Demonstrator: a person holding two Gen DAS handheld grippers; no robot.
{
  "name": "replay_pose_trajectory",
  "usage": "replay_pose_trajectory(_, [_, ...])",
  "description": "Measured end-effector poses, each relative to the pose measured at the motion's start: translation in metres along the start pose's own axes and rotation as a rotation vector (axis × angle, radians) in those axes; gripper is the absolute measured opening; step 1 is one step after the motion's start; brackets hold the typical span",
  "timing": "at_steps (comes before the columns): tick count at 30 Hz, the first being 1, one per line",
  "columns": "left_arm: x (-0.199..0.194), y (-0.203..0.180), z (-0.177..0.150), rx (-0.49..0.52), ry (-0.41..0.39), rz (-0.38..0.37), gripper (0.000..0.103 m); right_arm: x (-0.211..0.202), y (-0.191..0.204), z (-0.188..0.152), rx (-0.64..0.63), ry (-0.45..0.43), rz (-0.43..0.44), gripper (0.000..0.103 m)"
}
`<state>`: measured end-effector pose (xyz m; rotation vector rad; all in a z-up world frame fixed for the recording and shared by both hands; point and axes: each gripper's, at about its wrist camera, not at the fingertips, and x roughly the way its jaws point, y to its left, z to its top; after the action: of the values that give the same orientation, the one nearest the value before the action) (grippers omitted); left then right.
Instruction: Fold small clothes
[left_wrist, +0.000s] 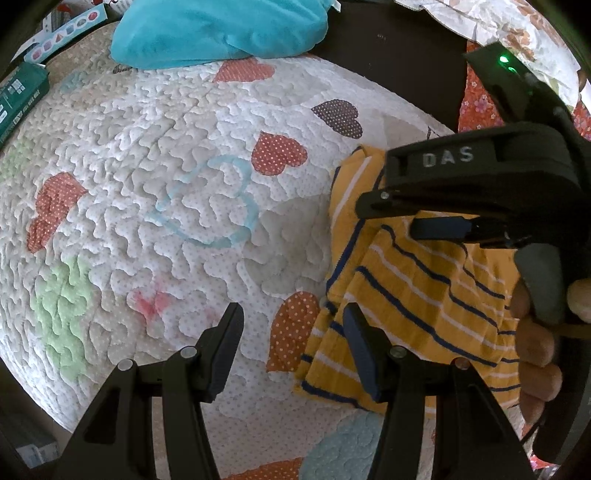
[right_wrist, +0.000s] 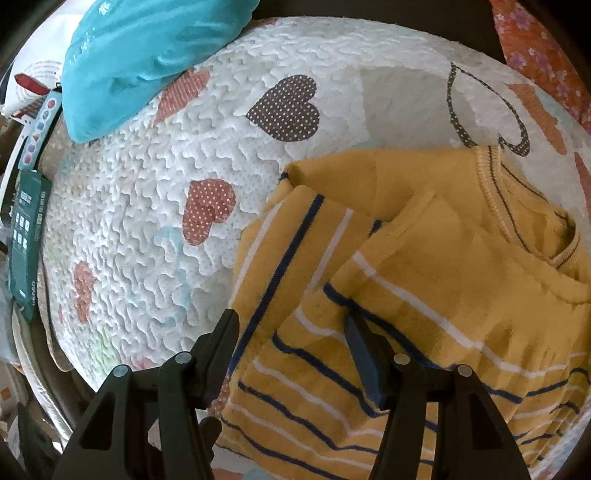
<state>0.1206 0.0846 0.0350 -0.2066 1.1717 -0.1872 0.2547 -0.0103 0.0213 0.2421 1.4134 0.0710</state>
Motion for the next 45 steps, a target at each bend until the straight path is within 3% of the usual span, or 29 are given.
replay_pose_trajectory(5, [0.010,0.009,0.000,-0.039,0.035,-0.003,0.055,0.008,0.008,0.006,-0.031,0.011,-0.023,0.074])
replay_pose_trajectory(10, [0.023,0.025,-0.001,-0.122,0.100,-0.057,0.055,0.019,0.020,0.012,-0.063,0.014,-0.055,0.087])
replay_pose_trajectory(13, [0.027,0.029,-0.003,-0.142,0.112,-0.080,0.055,0.027,0.033,0.012,-0.111,0.023,-0.101,0.094])
replay_pose_trajectory(18, [0.028,0.020,-0.012,-0.139,0.105,-0.087,0.064,0.042,0.058,0.003,-0.273,0.056,-0.249,0.093])
replay_pose_trajectory(21, [0.029,0.007,-0.018,-0.112,0.110,-0.094,0.064,0.043,0.068,-0.010,-0.365,0.017,-0.362,0.067])
replay_pose_trajectory(22, [0.031,0.003,-0.020,-0.104,0.130,-0.136,0.043,0.040,0.068,-0.014,-0.377,-0.012,-0.378,0.049])
replay_pose_trajectory(23, [0.033,-0.003,-0.023,-0.091,0.162,-0.188,0.015,0.034,0.067,-0.018,-0.388,-0.044,-0.380,0.037])
replay_pose_trajectory(25, [0.029,-0.013,-0.026,-0.063,0.150,-0.211,0.015,0.022,0.059,-0.026,-0.376,-0.077,-0.319,0.014])
replay_pose_trajectory(26, [0.024,-0.021,-0.028,-0.036,0.130,-0.205,0.014,0.016,0.053,-0.030,-0.355,-0.090,-0.292,0.012])
replay_pose_trajectory(31, [-0.006,-0.060,-0.037,0.033,0.042,-0.212,0.014,-0.037,0.012,-0.045,-0.254,-0.212,-0.147,0.011])
replay_pose_trajectory(36, [-0.028,-0.130,-0.046,0.109,0.018,-0.291,0.014,-0.094,-0.054,-0.062,-0.136,-0.318,-0.047,0.011])
replay_pose_trajectory(41, [-0.023,-0.220,-0.062,0.245,0.048,-0.343,0.015,-0.127,-0.171,-0.088,0.052,-0.385,-0.011,0.011])
replay_pose_trajectory(45, [-0.026,-0.247,-0.082,0.317,0.077,-0.359,0.015,-0.123,-0.256,-0.118,0.213,-0.380,-0.028,0.011])
